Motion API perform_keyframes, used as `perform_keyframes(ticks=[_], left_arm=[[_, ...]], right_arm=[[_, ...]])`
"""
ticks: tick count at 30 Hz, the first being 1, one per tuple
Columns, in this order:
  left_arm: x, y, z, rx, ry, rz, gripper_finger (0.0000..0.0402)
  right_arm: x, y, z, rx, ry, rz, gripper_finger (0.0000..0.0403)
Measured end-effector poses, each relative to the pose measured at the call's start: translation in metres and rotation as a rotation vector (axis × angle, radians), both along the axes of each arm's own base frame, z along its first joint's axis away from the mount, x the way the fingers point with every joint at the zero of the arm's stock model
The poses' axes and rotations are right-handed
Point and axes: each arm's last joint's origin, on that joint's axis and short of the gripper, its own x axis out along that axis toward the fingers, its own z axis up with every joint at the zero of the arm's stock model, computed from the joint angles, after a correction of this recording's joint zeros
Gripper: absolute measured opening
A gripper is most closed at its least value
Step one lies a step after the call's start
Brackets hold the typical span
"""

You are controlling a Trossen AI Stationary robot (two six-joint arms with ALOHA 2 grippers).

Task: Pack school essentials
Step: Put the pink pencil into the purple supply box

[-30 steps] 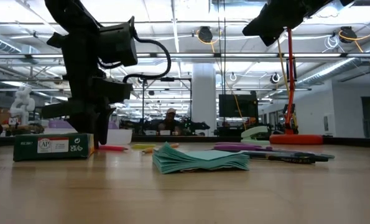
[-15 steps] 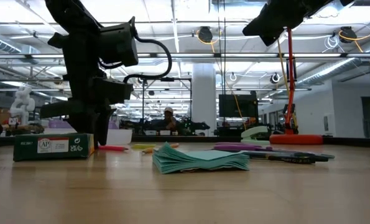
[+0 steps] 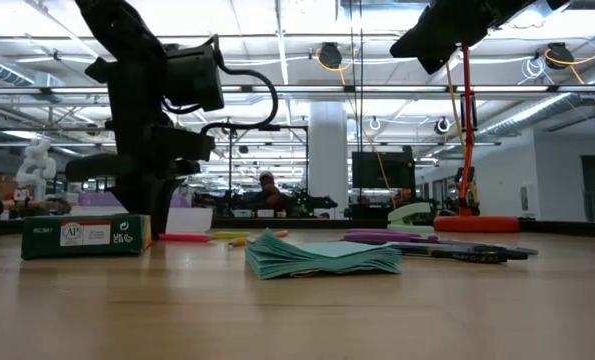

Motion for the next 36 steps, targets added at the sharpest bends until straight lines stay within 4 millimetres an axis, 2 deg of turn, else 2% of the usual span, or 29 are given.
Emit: perform_keyframes(ticks=[5,15,28,36], left_arm=[[0.000,0.002,0.000,-0.023,-0.002,0.014,0.0029],[-0.001,0.002,0.000,-0.034,0.002,0.075,0.0041],[-0.006,0.000,0.017,-0.037,-0.064,0.190,0.0041],[-0.006,-0.002,0.019,-0.049,-0.072,0.245,0.0042]], right_arm=[[0.000,0.000,0.000,0.000,0.000,0.000,0.0000],[0.000,0.000,0.000,0.000,0.000,0.000,0.0000],[0.000,0.000,0.000,0.000,0.000,0.000,0.0000],[0.000,0.000,0.000,0.000,0.000,0.000,0.0000]])
